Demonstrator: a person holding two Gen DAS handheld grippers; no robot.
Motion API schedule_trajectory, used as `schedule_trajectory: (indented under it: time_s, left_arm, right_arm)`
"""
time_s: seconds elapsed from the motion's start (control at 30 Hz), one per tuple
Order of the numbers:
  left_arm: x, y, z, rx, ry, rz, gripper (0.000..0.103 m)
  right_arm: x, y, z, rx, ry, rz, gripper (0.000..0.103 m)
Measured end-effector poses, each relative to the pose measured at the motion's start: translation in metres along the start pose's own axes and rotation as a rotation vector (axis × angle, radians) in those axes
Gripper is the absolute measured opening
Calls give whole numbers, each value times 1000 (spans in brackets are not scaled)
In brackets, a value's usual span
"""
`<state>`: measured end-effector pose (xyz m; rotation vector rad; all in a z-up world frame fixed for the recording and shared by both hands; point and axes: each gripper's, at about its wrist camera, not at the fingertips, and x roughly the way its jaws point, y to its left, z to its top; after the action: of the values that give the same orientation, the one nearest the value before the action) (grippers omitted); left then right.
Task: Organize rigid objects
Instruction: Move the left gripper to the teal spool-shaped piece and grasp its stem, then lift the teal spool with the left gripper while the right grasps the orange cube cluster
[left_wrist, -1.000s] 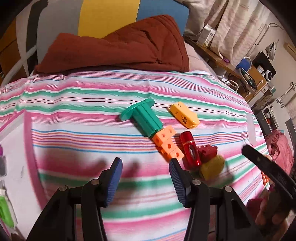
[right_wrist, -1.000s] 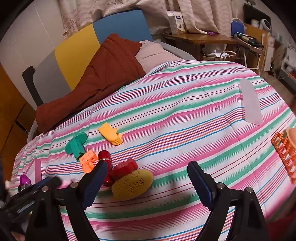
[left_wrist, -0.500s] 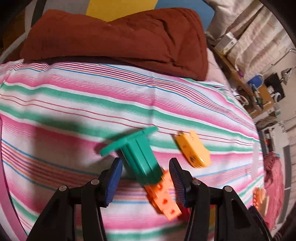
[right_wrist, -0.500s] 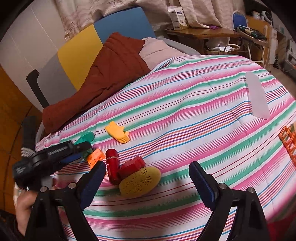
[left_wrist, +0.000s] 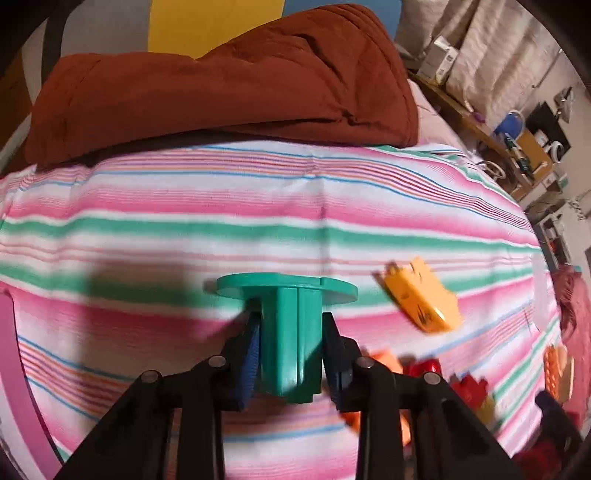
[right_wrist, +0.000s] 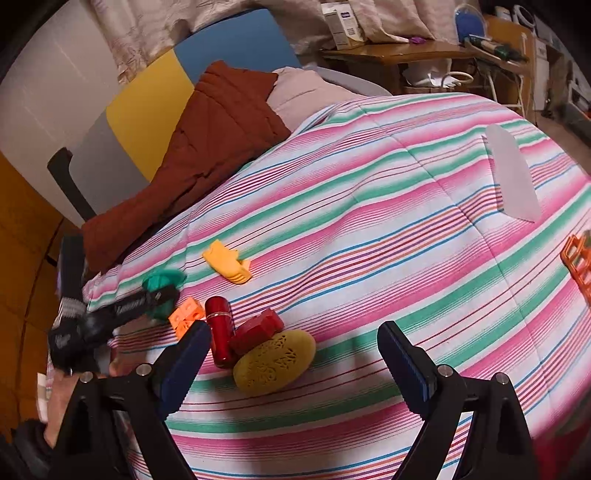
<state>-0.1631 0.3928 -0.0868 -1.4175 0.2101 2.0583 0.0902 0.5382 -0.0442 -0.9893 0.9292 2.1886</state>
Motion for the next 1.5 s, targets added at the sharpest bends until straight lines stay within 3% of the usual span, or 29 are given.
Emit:
schedule_trajectory:
  time_s: [0.37, 0.6, 0.7, 0.9, 1.17, 1.33, 1.4, 1.5]
  left_arm:
    - [-45, 0, -109, 110, -93, 50, 29]
    - [-74, 5, -172, 145, -165, 27, 29]
    - [-78, 0, -182, 200, -180, 28, 29]
    - [-79, 3, -189, 206, -179, 5, 29]
    - [-80, 7, -186, 190, -159, -43, 33]
    - [-80, 6, -187, 194, -162, -55, 35]
    - [-81, 6, -187, 191, -163, -60, 36]
    - [-81, 8, -187, 186, -165, -72, 36]
  right_arm:
    - [-5, -12, 3, 64, -18, 30, 92]
    - [-4, -3, 2, 22, -22, 46, 92]
    - [-5, 8, 0, -27, -32, 67, 90]
    - [0, 37, -9, -172, -2, 109, 85]
    - [10, 96, -39, -494, 68, 127, 60]
    - [43, 137, -44, -674, 155, 91, 58]
    - [69, 149, -45, -719, 242, 95, 57]
    - [92, 158, -48, -786, 237, 2, 53]
